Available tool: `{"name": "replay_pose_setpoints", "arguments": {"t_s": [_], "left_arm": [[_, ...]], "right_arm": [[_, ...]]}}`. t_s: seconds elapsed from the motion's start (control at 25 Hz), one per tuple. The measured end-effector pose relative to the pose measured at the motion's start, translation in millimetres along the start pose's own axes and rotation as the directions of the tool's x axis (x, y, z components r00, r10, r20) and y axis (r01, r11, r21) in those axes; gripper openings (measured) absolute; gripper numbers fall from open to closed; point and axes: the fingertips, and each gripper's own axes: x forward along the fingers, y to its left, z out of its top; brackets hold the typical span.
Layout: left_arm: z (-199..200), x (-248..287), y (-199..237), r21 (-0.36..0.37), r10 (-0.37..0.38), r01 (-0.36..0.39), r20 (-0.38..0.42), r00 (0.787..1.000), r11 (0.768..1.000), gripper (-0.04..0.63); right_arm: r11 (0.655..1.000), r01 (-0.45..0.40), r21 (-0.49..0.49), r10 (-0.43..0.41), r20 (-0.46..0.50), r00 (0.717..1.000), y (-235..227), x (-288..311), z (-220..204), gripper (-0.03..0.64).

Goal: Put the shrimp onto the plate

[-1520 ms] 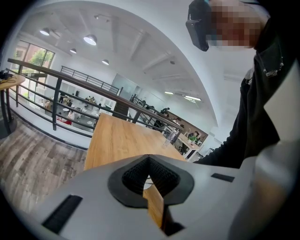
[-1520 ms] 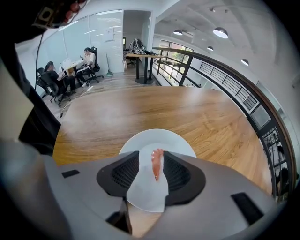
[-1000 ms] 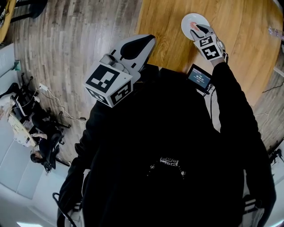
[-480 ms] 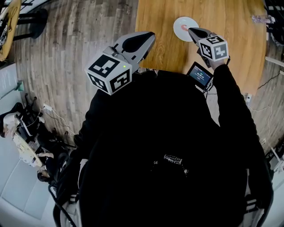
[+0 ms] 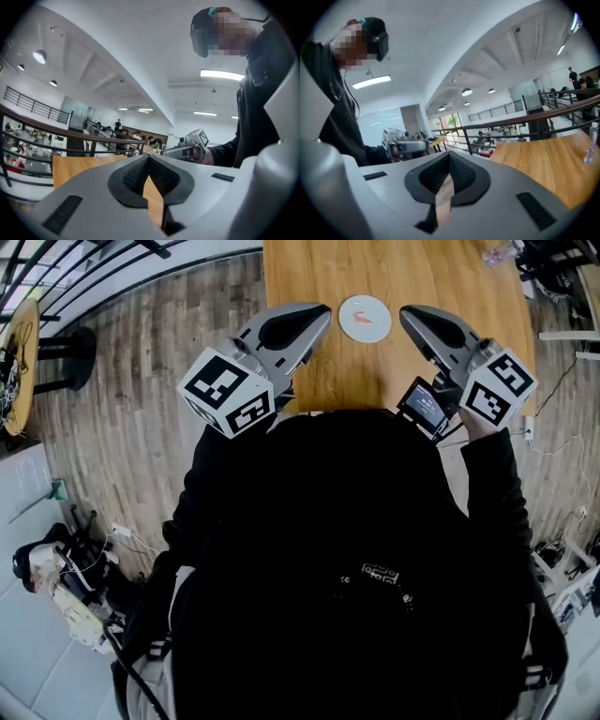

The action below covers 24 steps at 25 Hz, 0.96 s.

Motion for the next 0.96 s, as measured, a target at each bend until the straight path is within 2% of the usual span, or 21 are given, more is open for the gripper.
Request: {"name": "replay_pose_setpoints", "arguments": {"t_s": [0.12,0.28,0.44,0.72,0.96], "left_arm": [[12,7,-9,0.063,-0.037,0.036,0.027,0.999,0.997,0.006],[14,15,-17,0.127,-0.064,0.056,0.06,0.996,0.99,0.006],[28,13,-25,0.152,-0.096,0.085,0.071,0.993,0.985,0.006],[22,27,-43,0.149,-0.113,0.103,0.059,0.992,0.984,0.006],[15,26,-27,0.157,-0.102,0.093,0.053,0.993,0.983,0.006]], "right_arm": [[0.997,-0.068,-0.043,0.073,0.117,0.99,40,-17,34,0.018],[0.995,-0.071,-0.065,0.081,0.168,0.983,48,-27,38,0.018],[0.996,-0.049,-0.073,0.06,0.161,0.985,53,-27,45,0.018],[0.995,-0.048,-0.087,0.06,0.139,0.989,45,-43,38,0.018],[0.991,-0.044,-0.13,0.054,0.075,0.996,30,-24,32,0.018]]}}
